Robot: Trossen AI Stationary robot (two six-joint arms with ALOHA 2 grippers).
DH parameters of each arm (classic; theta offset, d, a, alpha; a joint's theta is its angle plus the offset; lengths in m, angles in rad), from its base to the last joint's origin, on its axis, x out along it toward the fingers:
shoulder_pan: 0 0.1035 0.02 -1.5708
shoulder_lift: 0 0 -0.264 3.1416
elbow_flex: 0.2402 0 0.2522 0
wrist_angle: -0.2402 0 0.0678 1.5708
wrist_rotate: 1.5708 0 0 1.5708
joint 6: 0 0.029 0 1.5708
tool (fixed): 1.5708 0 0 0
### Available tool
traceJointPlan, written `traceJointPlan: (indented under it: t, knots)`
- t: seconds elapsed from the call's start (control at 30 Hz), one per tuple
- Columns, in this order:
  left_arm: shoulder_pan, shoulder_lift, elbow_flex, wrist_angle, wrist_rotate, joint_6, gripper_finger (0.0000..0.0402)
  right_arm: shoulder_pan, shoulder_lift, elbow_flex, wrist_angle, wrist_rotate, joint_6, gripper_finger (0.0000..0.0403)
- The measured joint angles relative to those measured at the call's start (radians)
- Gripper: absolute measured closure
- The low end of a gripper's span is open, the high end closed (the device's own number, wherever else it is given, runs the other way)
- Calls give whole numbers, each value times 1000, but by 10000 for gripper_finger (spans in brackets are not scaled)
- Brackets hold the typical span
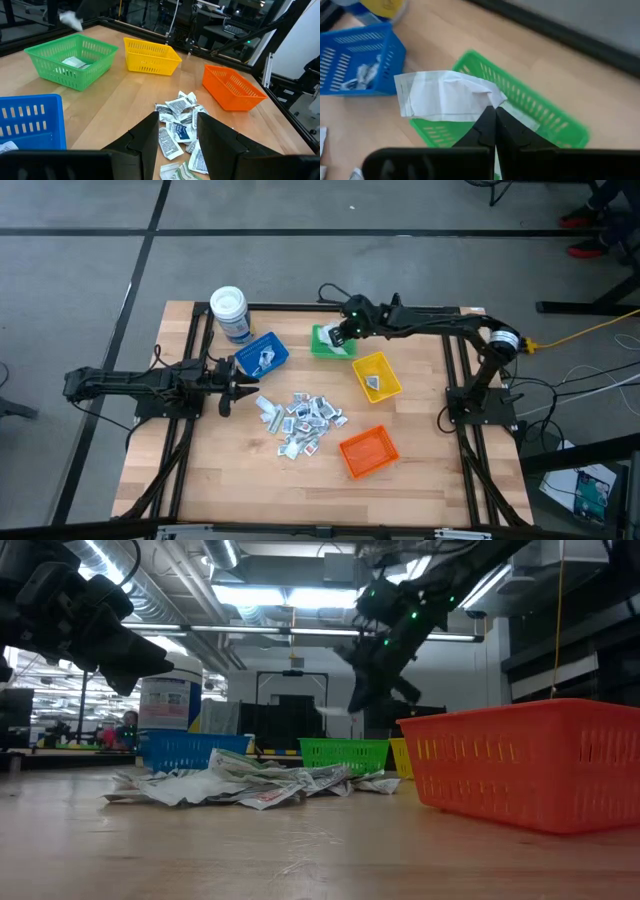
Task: Pick & Place First Aid Supplies
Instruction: Put the white bandage into the green bin
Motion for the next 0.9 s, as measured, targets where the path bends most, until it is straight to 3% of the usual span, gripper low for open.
traceJointPlan:
  t: [0.27, 0.4, 0.73, 0.9]
  knots:
    - [0, 0, 0, 0, 0, 0, 274, 11, 35, 0, -2, -37, 158, 387]
    - [0, 0, 0, 0, 0, 0, 274, 9, 31, 0, -2, -47, 139, 366]
    - [0, 0, 0, 0, 0, 0, 274, 12, 31, 6, -8, -284, 125, 277]
    - [0, 0, 0, 0, 0, 0, 274, 59, 29, 23, 6, -357, 87, 261]
